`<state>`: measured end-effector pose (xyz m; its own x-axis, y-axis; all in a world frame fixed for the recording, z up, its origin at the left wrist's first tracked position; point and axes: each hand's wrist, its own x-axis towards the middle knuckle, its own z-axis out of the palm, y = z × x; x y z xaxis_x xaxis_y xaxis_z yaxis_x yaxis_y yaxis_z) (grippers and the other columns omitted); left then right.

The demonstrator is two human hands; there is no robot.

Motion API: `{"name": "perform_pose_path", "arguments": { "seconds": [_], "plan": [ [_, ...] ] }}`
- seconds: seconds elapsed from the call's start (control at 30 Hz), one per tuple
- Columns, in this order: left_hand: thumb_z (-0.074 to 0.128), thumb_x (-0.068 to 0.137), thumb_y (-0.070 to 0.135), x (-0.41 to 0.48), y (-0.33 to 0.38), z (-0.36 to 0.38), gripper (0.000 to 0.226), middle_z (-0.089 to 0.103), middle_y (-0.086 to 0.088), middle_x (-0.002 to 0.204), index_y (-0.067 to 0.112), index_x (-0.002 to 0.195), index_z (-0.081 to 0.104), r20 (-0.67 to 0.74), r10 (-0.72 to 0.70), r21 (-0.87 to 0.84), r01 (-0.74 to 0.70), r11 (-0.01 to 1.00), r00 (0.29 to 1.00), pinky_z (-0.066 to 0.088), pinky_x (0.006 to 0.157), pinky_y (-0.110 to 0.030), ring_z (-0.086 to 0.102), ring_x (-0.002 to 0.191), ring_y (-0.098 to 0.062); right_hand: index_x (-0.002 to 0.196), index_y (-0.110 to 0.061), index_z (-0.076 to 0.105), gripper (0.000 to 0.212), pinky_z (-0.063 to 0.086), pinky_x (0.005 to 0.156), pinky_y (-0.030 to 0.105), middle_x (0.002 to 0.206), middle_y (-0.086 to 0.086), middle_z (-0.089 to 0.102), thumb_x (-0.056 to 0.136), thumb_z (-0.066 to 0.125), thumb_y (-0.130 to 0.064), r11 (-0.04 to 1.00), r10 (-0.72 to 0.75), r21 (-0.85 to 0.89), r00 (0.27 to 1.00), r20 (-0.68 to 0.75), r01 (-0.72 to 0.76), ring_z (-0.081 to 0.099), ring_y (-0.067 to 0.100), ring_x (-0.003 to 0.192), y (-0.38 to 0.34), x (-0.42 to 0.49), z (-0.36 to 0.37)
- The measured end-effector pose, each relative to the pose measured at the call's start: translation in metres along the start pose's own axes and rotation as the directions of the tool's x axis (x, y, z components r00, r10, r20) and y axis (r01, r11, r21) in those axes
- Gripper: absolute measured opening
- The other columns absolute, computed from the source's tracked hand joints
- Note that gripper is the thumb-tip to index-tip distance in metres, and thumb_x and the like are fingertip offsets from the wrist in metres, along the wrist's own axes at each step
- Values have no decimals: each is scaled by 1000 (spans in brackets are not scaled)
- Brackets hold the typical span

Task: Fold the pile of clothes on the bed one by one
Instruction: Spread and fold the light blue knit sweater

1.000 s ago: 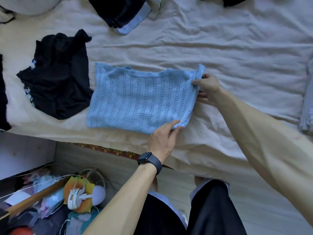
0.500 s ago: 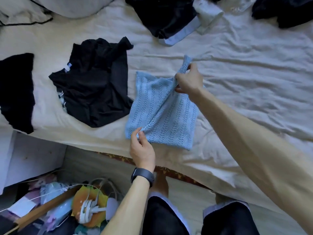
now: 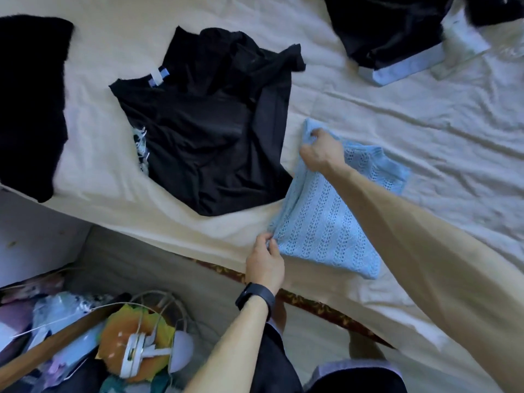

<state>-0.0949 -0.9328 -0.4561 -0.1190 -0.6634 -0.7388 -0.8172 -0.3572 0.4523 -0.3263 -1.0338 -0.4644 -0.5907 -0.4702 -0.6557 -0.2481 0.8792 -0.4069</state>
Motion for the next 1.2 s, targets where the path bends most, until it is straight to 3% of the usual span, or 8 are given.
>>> {"name": "perform_pose_path", "arguments": {
  "seconds": [0.27,0.4,0.53,0.73,0.87,0.97,1.07,1.2],
  "plan": [
    [51,101,27,8,0,2,30,52,-8,122,14,127,54,-67,114,24,-113,993,991,41,88,-32,54,112,-29,128,-15,62,33,48,99,32,122,0,66,95,61,-21,889,53,450,957,-284,84,63,12,99,43,-86,10],
    [64,90,50,12,3,1,54,58,-6,123,13,128,52,13,92,13,-92,996,996,45,99,-38,55,115,-25,130,-8,56,60,31,112,40,130,10,60,84,63,-47,922,313,360,820,-478,-143,51,28,124,138,-164,17],
    [67,88,54,23,5,-6,41,65,2,107,19,109,61,140,20,19,-23,1000,990,47,81,-33,62,101,-22,130,-13,51,58,49,104,49,126,5,60,91,69,-51,615,574,682,818,-44,-395,61,22,111,198,-203,25],
    [74,89,31,30,8,-7,21,72,-1,109,21,103,64,304,-91,-307,188,933,948,56,90,-44,67,95,-17,121,-13,57,64,52,98,43,132,15,64,78,80,-55,268,418,905,887,199,-329,67,23,114,212,-191,36],
    [68,95,22,24,9,-9,21,72,-3,104,12,112,60,317,-72,-384,197,902,946,58,77,-34,71,83,-17,148,-28,30,97,51,99,35,136,-2,59,72,88,-43,666,282,727,959,-38,-167,64,11,115,220,-200,44],
    [67,96,22,19,9,-5,20,73,-1,101,13,111,59,293,-44,-387,161,908,955,57,72,-30,72,78,-16,149,-28,27,83,48,89,38,128,4,61,82,77,-26,880,202,469,950,-239,-69,62,24,110,220,-200,53],
    [68,95,22,17,10,-5,23,73,-2,105,12,114,61,244,-20,-375,113,920,970,57,75,-34,73,85,-20,135,-13,38,48,38,70,42,97,24,64,89,53,-9,952,242,274,880,-408,-135,62,44,90,217,-197,47],
    [68,94,13,16,12,-9,20,71,-10,108,9,111,60,211,-33,-350,107,931,977,56,72,-34,70,94,-28,123,-8,44,32,31,62,36,78,11,51,91,48,-1,929,245,368,806,-539,-37,49,32,68,242,-217,53]
  ]
}}
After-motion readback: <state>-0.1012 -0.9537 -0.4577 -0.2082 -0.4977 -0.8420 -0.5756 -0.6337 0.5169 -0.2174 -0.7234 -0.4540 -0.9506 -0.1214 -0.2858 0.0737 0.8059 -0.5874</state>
